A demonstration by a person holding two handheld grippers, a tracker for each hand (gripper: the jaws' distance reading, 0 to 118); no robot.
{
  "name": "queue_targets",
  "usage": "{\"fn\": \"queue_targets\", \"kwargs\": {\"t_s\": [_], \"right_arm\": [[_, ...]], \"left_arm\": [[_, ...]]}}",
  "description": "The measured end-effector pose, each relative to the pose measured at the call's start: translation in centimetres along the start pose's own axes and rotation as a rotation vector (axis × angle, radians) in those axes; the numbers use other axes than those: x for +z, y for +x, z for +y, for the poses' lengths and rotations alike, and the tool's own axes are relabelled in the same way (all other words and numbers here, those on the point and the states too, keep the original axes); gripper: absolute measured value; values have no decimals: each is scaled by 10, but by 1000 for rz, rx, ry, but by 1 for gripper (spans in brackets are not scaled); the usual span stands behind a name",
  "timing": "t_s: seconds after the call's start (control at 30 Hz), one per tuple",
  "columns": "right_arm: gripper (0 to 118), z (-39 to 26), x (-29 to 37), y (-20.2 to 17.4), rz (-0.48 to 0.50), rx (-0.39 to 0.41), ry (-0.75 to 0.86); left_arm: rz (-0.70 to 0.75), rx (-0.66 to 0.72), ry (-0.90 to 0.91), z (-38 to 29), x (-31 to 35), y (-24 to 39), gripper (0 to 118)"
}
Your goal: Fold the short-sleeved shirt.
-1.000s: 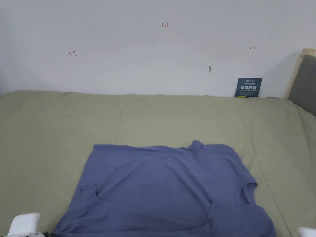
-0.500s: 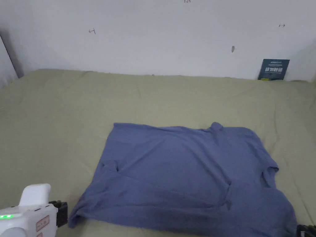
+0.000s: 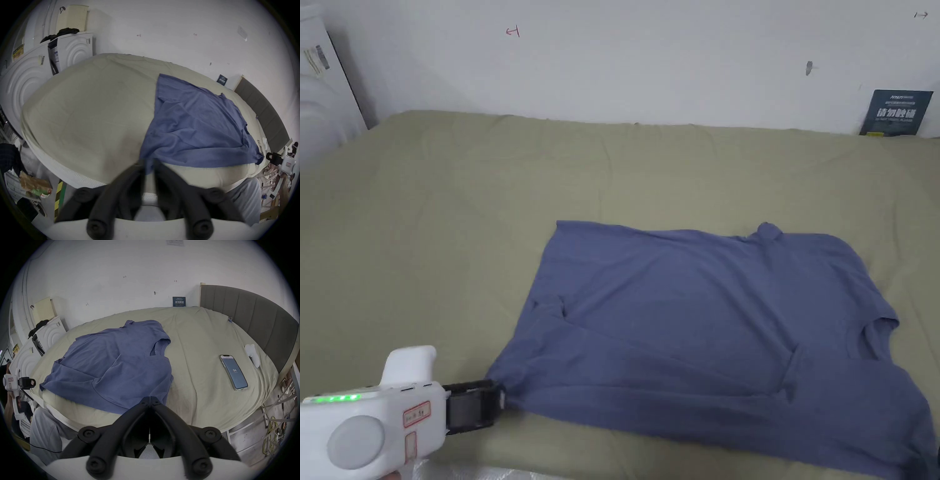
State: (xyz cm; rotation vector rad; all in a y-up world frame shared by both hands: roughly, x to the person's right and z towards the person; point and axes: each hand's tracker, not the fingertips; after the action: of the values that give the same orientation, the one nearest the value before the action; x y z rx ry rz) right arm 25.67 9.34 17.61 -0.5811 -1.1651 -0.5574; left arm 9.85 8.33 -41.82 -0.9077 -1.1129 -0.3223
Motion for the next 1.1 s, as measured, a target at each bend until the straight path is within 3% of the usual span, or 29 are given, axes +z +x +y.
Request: {"fn": "queue_targets", "kwargs": {"t_s": [0.03, 0.27, 0.33, 0.37, 0.43, 0.47, 0.5, 0.73, 0.77, 0.8, 0.83, 0.87, 1.03, 1.07, 1.1], "right_arm": [[0, 1, -1, 1, -3, -5, -5], [0, -3, -8, -1, 5, 16, -25], [0, -3, -11, 0, 4, 13, -29], [0, -3, -12, 0, 4, 9, -33], [0, -3, -15, 5, 8, 5, -39], [0, -3, -16, 5, 9, 9, -45], [0, -3, -16, 6, 8, 13, -46], [1, -2, -18, 13, -8, 4, -41], [15, -1, -19, 15, -25, 0, -44], [49, 0, -22, 15, -24, -6, -56], [95, 1, -28, 18, -15, -13, -82], [118, -2, -31, 19, -7, -11, -81], [114, -12, -52, 20, 22, 21, -119], [94, -11, -56, 18, 26, 33, -130], [61, -12, -57, 17, 15, 41, -132]], "left_arm": [[-28, -34, 18, 0, 0, 1, 118], [80, -6, -82, 10, -52, 6, 111], [93, -16, -107, 9, -58, 10, 91], [86, -10, -111, 7, -58, 11, 59], [148, -71, -92, 2, -52, 18, 9], [95, -92, -69, 2, -49, 20, 0], [37, -15, -85, 4, -48, 13, 0], [78, -39, -82, 4, -35, 19, 0], [76, -39, -81, 4, -27, 25, 0], [73, -41, -82, 3, -25, 28, 0], [71, -48, -83, 2, -24, 31, 0], [79, -59, -90, 0, -23, 35, 0], [84, -58, -98, 7, -26, 33, 0], [88, -58, -98, 8, -28, 32, 0], [89, -59, -102, 8, -28, 32, 0]]}}
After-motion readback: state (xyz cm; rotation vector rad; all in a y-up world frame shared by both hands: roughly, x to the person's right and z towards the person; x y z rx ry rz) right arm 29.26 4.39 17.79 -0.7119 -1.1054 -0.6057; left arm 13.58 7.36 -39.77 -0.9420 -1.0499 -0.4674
